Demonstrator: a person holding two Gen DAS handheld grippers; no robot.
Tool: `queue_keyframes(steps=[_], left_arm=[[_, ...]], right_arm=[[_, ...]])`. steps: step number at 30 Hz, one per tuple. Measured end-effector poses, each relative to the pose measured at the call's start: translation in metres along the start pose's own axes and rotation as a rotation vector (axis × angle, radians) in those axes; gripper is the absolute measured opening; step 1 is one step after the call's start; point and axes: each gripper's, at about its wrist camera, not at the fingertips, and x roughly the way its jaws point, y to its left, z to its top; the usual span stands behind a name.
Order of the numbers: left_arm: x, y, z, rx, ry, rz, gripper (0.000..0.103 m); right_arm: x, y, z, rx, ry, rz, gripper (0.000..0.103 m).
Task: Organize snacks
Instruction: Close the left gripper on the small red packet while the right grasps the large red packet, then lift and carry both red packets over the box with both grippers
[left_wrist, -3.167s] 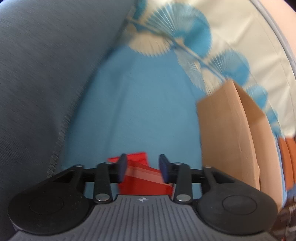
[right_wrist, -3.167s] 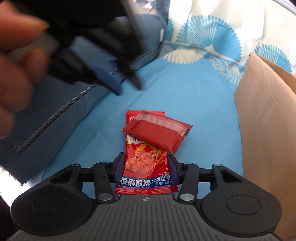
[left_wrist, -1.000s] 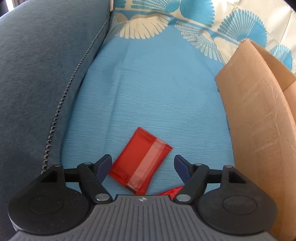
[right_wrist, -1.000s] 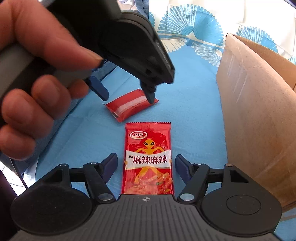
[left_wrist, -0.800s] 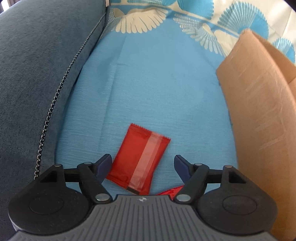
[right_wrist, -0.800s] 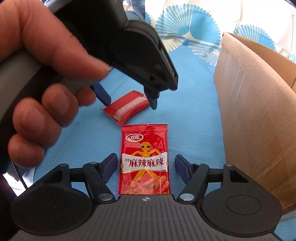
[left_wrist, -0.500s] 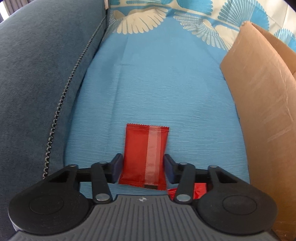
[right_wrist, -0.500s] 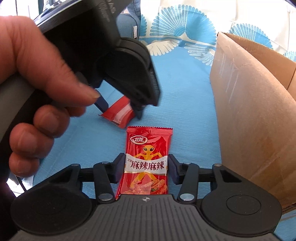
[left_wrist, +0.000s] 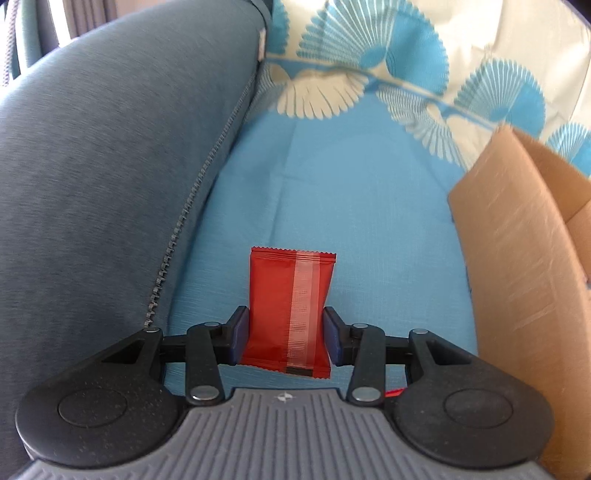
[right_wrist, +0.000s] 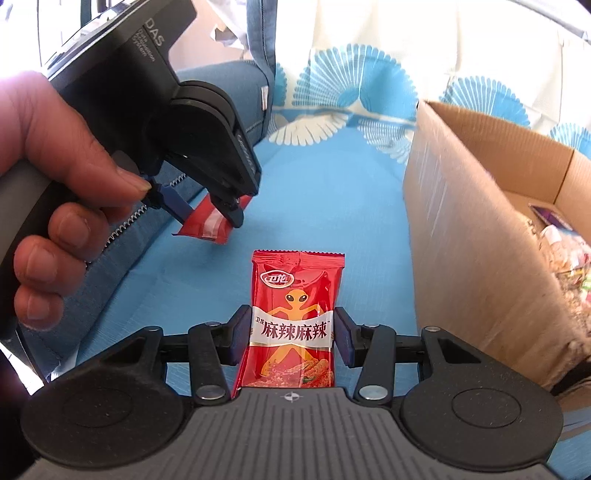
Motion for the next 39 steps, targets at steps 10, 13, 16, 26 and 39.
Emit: queue_keyframes(steps=[10, 13, 16, 26, 39], left_arm=[[-0.043, 0.016, 0.005, -0.049, -0.113, -0.025, 0.047], [-0.057, 0.016, 0.006, -0.059, -0.144, -0.027, 0.047], [-0.067, 0.015, 0.006, -0.061, -0.169, -0.036, 0.047], [-0.081, 0.007, 0.004, -0.060, -0.197, -0.063, 0.047], [-0.088, -0.017, 0.003, -0.035, -0.241, -0.106, 0.047]], right_arm=[[-0.035, 0.001, 0.011, -0.031, -0.100, 0.010, 0.049], [-0.049, -0.002, 0.020, -0.026, -0.158, 0.017, 0.049], [-0.064, -0.007, 0.028, -0.034, -0.213, 0.022, 0.049], [-0.112, -0.050, 0.078, 0.028, -0.361, -0.003, 0.049], [-0.126, -0.174, 0.104, 0.057, -0.448, -0.172, 0.049]])
